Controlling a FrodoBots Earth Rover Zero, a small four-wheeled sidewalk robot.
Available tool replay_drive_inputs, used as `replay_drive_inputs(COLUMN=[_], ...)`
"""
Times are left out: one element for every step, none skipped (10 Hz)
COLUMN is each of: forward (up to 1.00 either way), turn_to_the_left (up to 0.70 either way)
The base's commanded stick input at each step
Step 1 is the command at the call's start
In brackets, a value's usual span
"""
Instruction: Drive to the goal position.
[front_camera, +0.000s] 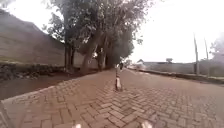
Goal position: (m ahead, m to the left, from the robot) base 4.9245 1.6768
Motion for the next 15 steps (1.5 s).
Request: replay_drive_inputs(forward=[0.00,0.00,0.00,0.00,0.00,0.50,0.50,0.50,0.50,0.50,0.50,0.50,0.50,0.50,0.50], turn_to_the_left=[0.00,0.00,0.01,0.10,0.19,0.14,0.16,0.02,0.06,0.11,0.31,0.50,0.50,0.50,0.50])
